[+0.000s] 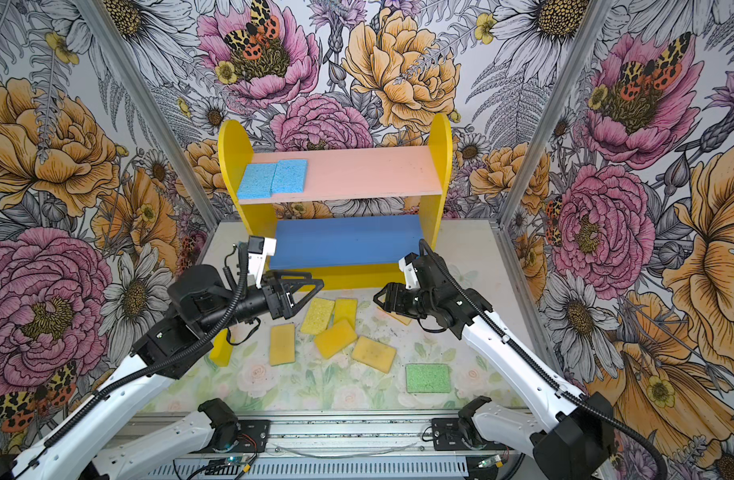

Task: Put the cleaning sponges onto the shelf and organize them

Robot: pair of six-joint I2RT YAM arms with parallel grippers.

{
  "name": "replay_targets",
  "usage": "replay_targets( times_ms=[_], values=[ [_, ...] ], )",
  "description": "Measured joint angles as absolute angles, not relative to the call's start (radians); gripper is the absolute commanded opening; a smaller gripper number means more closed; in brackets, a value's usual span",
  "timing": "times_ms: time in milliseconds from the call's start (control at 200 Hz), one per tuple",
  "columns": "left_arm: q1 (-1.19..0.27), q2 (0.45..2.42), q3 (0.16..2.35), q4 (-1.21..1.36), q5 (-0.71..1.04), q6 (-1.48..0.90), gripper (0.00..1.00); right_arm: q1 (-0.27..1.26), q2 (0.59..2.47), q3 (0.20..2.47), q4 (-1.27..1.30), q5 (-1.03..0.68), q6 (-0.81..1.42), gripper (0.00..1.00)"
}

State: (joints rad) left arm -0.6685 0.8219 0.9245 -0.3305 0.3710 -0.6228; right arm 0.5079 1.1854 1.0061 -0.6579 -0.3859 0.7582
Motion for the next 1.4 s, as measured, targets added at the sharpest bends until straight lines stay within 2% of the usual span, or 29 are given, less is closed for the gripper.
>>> replay_targets(
  times_ms=[120, 255, 370, 720, 925, 1121, 1401],
  values=[
    [-0.669, 0.784, 0.752, -0.408, 0.31, -0.658, 0.99, 0.567, 1.304, 0.999, -0.665, -0.338, 0.777, 0.66],
    [-0.644, 0.774, 0.682, -0.476, 0.262, -0.664, 0.99, 0.663, 1.383, 0.977, -0.57, -0.302, 0.876, 0.67],
    [-0.562, 0.779, 0.641, -0.472, 0.262, -0.663, 0.99, 0.717, 1.396, 0.904, -0.421, -0.279, 1.003, 0.67],
    [-0.305, 0.785, 0.581, -0.468, 0.379, -0.644, 0.99, 0.889, 1.455, 0.824, -0.178, -0.151, 1.267, 0.66],
    [-0.28, 0.802, 0.581, -0.467, 0.418, -0.627, 0.99, 0.967, 1.539, 0.765, -0.051, -0.124, 1.391, 0.63],
    [-0.274, 0.789, 0.577, -0.467, 0.432, -0.626, 0.99, 0.97, 1.606, 0.728, 0.032, -0.123, 1.469, 0.59],
    [-0.271, 0.771, 0.572, -0.467, 0.443, -0.628, 0.99, 0.969, 1.691, 0.737, 0.142, -0.123, 1.503, 0.49]
  ],
)
